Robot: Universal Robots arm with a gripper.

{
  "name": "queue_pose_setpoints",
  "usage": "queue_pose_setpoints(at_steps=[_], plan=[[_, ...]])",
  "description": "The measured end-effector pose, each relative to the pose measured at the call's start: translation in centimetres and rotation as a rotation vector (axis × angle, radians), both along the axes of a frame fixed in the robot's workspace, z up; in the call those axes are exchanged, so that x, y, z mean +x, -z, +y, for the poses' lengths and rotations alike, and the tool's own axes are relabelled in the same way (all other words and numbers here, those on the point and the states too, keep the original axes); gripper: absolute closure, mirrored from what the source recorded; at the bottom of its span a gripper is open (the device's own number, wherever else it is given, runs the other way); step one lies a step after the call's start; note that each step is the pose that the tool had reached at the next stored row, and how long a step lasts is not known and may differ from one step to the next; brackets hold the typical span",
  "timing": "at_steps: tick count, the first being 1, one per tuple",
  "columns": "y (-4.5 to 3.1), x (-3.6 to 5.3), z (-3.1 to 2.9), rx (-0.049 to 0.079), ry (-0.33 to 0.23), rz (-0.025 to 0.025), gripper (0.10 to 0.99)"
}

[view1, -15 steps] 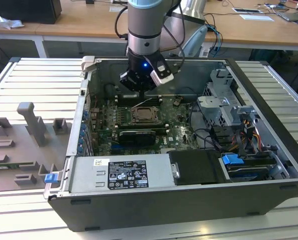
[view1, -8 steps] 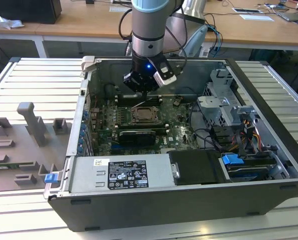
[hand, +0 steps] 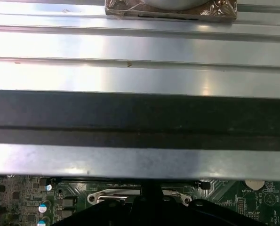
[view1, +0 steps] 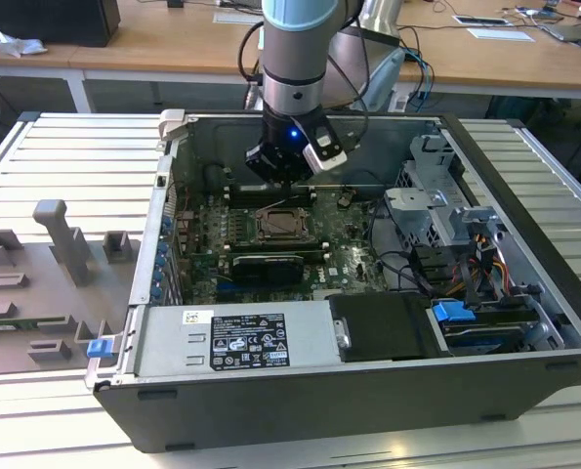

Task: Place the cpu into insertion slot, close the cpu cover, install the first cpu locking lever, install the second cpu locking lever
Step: 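Install the first cpu locking lever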

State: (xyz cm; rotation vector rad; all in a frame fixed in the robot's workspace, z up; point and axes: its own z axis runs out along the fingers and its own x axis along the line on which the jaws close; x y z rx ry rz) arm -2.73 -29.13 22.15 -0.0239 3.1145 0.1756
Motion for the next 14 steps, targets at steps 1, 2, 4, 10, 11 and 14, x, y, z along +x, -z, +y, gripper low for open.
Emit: queue_pose_setpoints(at_steps=[1, 2, 4, 10, 11, 14], plan=[[0.25, 0.08, 0.0, 0.0, 0.001, -0.0001, 0.98], [0.5, 0.13, 0.0, 0.0, 0.001, -0.0001, 0.98], [0.72, 0.2, 0.0, 0.0, 0.001, 0.0, 0.98], [1.42, 0.43, 0.0, 0.0, 0.001, 0.0002, 0.98], [1.46, 0.54, 0.0, 0.0, 0.001, 0.0, 0.98], [1.52, 0.82, 0.0, 0.0, 0.001, -0.0001, 0.98]])
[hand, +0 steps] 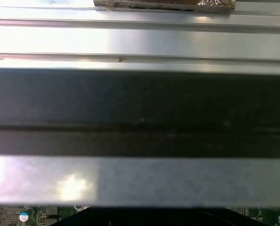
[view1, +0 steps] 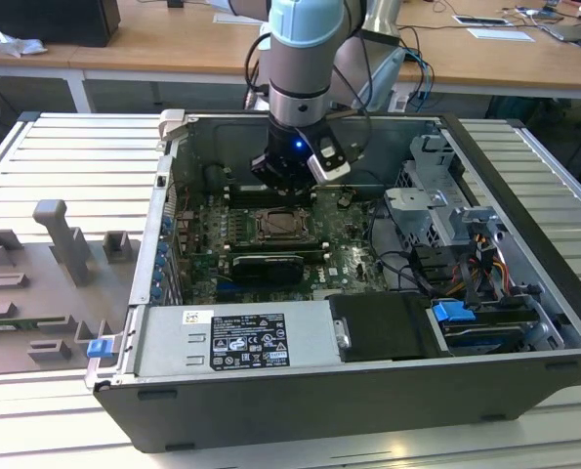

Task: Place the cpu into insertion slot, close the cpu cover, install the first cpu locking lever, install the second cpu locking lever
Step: 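Install the first cpu locking lever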

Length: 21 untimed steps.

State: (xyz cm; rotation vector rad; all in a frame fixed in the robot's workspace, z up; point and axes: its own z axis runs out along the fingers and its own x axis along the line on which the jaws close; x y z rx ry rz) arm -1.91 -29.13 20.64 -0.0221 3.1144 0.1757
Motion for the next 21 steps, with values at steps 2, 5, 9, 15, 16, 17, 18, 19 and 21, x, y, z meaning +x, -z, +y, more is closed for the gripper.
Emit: queue_pose_setpoints(at_steps=[2, 5, 9, 15, 16, 17, 18, 19, 21], plan=[[0.03, 0.05, 0.0, 0.0, 0.0, 0.0001, 0.98], [0.13, 0.05, 0.0, -0.003, 0.0, 0.0001, 0.98], [0.18, 0.05, 0.0, -0.01, 0.0, 0.0, 0.98], [0.31, 0.05, 0.0, -0.021, 0.0, 0.0001, 0.98], [0.31, 0.05, 0.0, -0.021, 0.0, 0.0, 0.98], [0.29, 0.05, 0.0, -0.021, 0.0, -0.0001, 0.98], [0.27, 0.06, 0.01, -0.021, 0.0, -0.0002, 0.98], [0.26, 0.06, 0.01, -0.021, 0.0, -0.0002, 0.98], [0.23, 0.05, 0.0, -0.021, 0.0, -0.0002, 0.98]])
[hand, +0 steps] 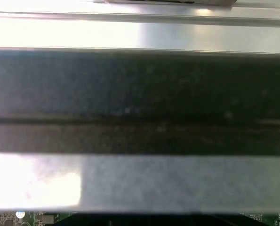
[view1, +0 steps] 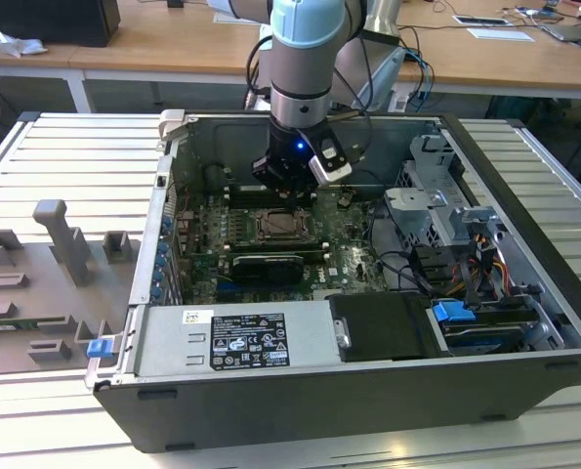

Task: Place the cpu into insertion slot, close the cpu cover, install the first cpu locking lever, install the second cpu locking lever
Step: 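Install the first cpu locking lever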

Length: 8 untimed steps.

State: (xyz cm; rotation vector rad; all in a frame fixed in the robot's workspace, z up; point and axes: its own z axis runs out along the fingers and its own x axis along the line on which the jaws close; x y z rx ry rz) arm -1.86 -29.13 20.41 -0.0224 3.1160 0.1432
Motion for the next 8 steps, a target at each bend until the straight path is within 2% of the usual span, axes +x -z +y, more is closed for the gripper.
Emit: queue_pose_setpoints(at_steps=[8], plan=[[-0.03, 0.0, 0.0, 0.0, 0.0, 0.0002, 0.98]])
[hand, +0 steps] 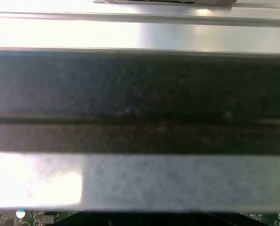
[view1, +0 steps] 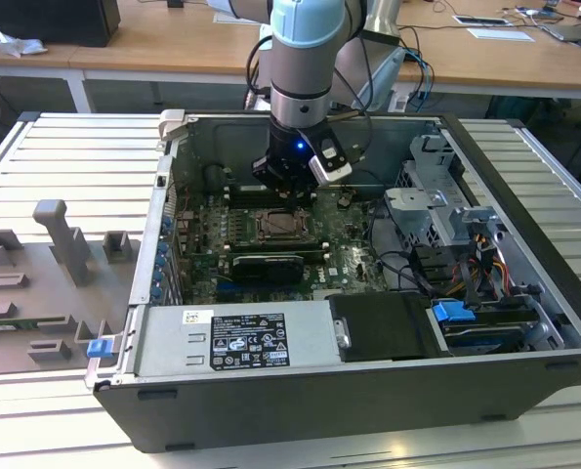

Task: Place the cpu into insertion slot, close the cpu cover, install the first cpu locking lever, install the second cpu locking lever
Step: 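Install the first cpu locking lever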

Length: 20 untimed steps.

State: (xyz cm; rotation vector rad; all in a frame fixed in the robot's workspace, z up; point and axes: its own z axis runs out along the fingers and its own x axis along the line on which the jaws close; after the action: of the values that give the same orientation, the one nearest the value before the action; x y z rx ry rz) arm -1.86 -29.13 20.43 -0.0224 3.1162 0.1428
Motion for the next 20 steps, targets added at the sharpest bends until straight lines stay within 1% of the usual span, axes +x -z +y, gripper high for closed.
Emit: queue_pose_setpoints(at_steps=[14, 20], plan=[[-0.02, 0.0, 0.0, 0.0, 0.0, 0.0, 0.98], [-0.02, 0.0, 0.0, -0.004, 0.0, 0.0001, 0.98]])
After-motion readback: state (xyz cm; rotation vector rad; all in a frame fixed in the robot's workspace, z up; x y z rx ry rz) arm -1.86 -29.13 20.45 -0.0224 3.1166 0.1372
